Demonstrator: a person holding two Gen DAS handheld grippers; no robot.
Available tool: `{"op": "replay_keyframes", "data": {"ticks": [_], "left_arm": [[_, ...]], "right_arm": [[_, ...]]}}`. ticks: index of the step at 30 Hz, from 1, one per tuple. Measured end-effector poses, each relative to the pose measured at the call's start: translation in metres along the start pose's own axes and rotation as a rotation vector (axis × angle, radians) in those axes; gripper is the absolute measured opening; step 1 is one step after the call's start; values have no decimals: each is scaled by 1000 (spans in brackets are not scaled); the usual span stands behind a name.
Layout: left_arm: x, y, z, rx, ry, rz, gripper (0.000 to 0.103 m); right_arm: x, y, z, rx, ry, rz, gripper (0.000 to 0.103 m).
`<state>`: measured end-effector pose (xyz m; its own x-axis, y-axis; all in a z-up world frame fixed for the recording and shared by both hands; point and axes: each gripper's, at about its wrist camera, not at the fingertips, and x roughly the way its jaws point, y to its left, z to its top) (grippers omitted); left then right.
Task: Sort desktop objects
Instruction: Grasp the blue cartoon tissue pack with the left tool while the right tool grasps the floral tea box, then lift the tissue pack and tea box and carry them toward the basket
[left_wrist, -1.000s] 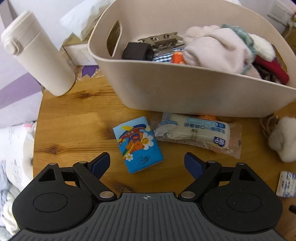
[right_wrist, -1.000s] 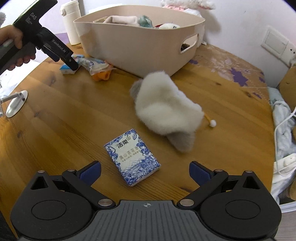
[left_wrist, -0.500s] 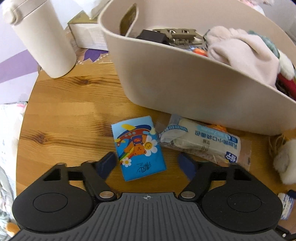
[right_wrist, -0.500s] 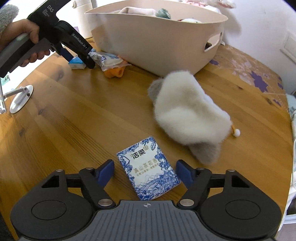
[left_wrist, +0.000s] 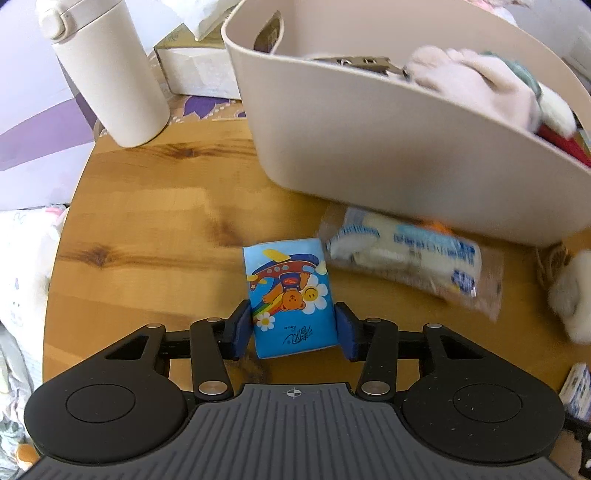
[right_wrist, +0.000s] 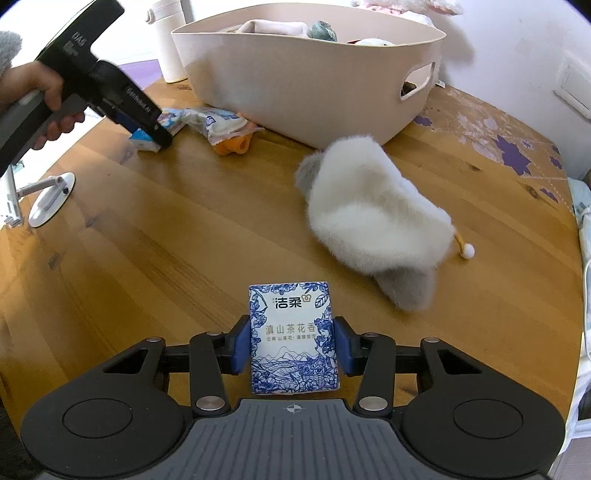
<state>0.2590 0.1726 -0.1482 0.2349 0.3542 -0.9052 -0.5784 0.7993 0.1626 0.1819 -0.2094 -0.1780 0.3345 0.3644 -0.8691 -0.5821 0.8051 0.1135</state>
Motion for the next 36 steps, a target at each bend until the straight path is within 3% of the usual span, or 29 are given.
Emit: {"op": "replay_keyframes", "data": {"ticks": [12,20,36], "left_arm": [[-31,-12,-46,97,-35,-9,46],[-63,-23,-61,198,-133,-6,46],[-113,-36,-56,217,-257,-85,46]], "right_arm": [[-24,0,-7,-3,-45,9,43],[-46,-1,-3,-12,-93,1,43],[-99,-10,19,-12,-236,-37,44]]}}
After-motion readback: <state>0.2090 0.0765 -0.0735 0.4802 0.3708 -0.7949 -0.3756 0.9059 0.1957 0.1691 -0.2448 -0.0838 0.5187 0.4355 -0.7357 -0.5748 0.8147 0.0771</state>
